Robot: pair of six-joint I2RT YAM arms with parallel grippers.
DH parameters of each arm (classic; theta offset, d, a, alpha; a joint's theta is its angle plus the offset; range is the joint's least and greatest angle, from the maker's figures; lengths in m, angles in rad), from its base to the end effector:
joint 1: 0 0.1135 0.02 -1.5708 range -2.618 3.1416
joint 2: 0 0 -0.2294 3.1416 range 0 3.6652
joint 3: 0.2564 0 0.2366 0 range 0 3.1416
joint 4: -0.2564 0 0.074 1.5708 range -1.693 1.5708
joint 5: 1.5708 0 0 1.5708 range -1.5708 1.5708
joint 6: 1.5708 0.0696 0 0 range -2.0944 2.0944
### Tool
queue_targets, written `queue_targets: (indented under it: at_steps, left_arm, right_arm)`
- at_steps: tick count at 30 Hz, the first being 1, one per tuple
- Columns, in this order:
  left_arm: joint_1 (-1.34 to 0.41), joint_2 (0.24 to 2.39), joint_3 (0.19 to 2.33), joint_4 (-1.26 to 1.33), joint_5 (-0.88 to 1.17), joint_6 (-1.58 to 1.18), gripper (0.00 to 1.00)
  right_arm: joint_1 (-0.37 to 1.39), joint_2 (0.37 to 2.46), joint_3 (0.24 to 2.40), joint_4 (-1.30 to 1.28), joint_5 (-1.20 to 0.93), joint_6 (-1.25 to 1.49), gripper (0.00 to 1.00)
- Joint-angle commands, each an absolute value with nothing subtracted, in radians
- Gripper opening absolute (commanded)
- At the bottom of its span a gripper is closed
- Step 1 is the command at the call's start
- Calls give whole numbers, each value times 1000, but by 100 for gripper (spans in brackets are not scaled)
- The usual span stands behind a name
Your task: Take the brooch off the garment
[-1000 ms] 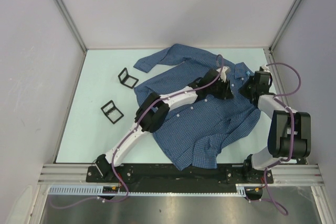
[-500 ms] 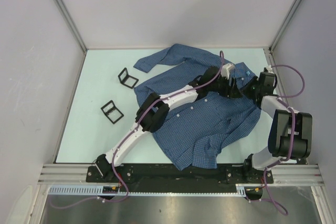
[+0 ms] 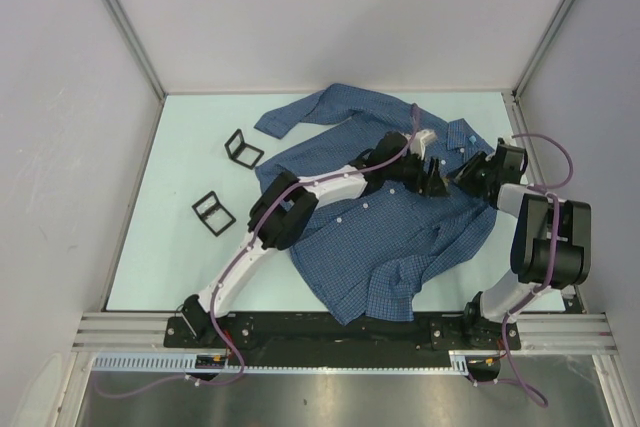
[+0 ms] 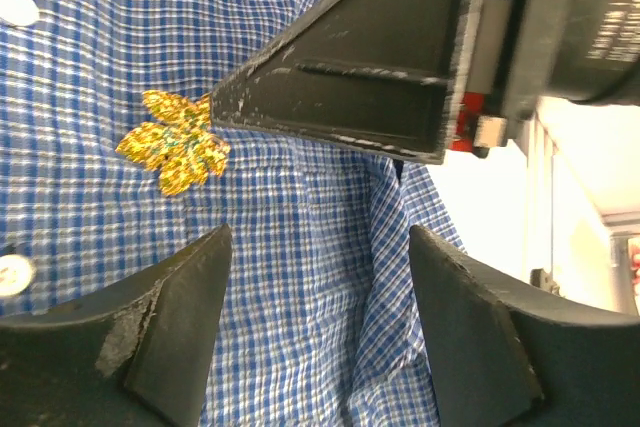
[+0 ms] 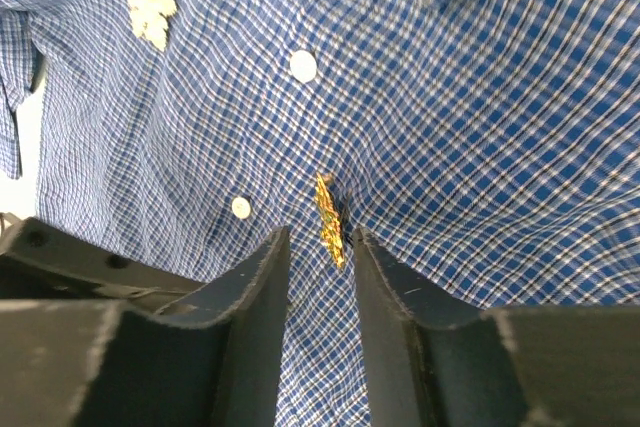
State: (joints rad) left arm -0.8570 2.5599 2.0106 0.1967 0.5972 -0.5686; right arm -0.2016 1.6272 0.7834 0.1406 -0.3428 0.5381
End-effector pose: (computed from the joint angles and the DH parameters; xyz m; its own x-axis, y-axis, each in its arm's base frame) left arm 0.3381 -0.4502 0.1258 -0.7131 0.1432 -0.6862 0.6961 0.2606 -0.6690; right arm 0.3342 -0.0444 0.1212 -0.5761 0.6104 -0.5436 0.2710 0.7701 0.5776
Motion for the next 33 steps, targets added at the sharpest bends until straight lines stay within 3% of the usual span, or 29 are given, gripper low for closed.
queue_targets:
  at_steps: [1,7,24,29,33]
  left_arm:
    - [-845,2402,1980,210,563,-431,78]
    - [-831,2369,1928,212,542,-411,79]
    - [-822,2364,1911,210,505,-420,79]
    - [-816,2368,1911,213,508,-433,79]
    - [-813,2373,1910,219,512,-445,79]
  right_arm:
    - [-207,1654,781,202,-379,549,34]
    - [-210,1678,782,232,-379,558,23]
    - [-225,1729,782,244,-437,597,12]
    - [-233,1738,781,241,-463,614,2]
    - [-256,1764,770,265,-512,644,0]
